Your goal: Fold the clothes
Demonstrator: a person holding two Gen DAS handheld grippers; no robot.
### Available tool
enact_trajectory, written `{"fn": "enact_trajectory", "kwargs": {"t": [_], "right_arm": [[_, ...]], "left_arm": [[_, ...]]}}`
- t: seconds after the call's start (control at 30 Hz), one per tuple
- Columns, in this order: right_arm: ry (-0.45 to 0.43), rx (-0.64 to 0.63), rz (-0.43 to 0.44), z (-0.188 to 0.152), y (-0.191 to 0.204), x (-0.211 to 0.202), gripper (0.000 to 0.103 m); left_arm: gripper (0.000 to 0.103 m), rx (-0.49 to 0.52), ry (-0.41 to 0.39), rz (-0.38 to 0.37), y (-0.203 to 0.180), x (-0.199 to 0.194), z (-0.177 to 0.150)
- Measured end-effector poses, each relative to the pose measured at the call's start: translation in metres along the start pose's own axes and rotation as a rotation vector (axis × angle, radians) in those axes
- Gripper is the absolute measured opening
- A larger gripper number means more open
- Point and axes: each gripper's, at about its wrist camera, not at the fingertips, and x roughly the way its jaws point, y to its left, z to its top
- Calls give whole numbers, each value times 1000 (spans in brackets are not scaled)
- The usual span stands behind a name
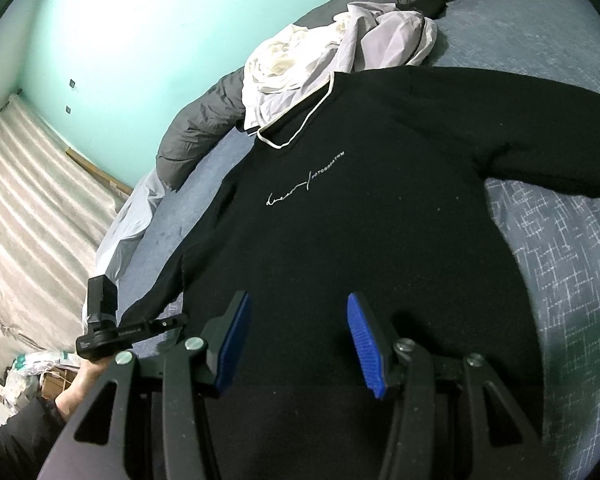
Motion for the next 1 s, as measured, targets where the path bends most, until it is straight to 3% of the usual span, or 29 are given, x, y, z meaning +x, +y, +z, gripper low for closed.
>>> {"fn": "enact_trajectory", "kwargs": {"t": [0.4,0.47,0.53,0.6,0.87,1.0], "right_arm": [[-9,0,-29,6,-5,-16,51],[-27,24,-46,14,-15,-33,51],[-40,30,-87,20,-30,-57,53],[-50,38,-135,25,-46,-82,61],[-30,163,-279,37,-121,-158,62],[-82,249,-362,39,-155,-204,62]], "left_arm": [[5,2,-4,111,-11,-7,-5],[7,12,-24,128,-17,-13,-7],[23,4,-55,148,-19,-21,-12],[31,-4,-79,164,-23,-26,-19],[33,16,-139,103,-55,-34,-50],[43,22,-144,77,-68,-28,-60]]}}
